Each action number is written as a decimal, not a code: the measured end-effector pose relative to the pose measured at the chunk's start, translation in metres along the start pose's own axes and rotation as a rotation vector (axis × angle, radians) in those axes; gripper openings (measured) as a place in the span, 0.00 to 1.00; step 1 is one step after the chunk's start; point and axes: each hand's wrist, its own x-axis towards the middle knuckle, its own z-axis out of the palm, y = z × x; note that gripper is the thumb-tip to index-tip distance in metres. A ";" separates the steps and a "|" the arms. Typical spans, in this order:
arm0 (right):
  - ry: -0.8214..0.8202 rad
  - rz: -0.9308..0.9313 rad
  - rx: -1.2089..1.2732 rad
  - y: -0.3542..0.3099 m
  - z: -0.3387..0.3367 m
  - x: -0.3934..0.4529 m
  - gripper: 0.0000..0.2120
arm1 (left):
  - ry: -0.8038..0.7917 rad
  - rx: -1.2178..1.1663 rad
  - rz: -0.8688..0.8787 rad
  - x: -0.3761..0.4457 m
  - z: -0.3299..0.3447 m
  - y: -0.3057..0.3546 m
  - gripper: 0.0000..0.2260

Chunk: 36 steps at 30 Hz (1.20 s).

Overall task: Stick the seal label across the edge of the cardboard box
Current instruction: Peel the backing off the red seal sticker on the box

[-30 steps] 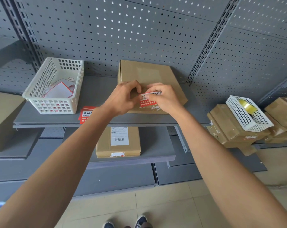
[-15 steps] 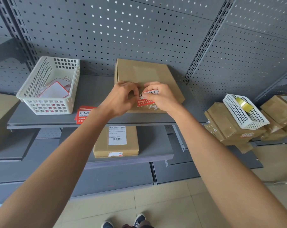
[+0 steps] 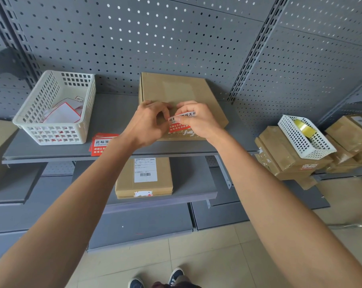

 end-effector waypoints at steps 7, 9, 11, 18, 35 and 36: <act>-0.019 -0.007 0.033 0.000 -0.002 -0.003 0.11 | 0.045 0.088 0.027 0.003 0.002 0.007 0.09; -0.028 -0.014 0.045 -0.001 -0.003 -0.003 0.10 | 0.036 0.081 0.031 0.002 0.002 0.007 0.07; -0.033 -0.025 0.063 -0.001 -0.004 -0.005 0.10 | 0.047 0.050 0.030 0.002 0.003 0.007 0.06; -0.061 -0.039 0.079 0.002 -0.005 -0.004 0.09 | -0.005 0.041 0.006 0.002 0.002 0.005 0.07; 0.012 -0.062 0.006 0.014 -0.020 -0.011 0.06 | -0.044 0.119 -0.056 0.005 -0.002 0.014 0.06; 0.017 -0.055 0.004 0.015 -0.019 -0.011 0.06 | -0.045 0.143 -0.060 0.006 -0.002 0.016 0.07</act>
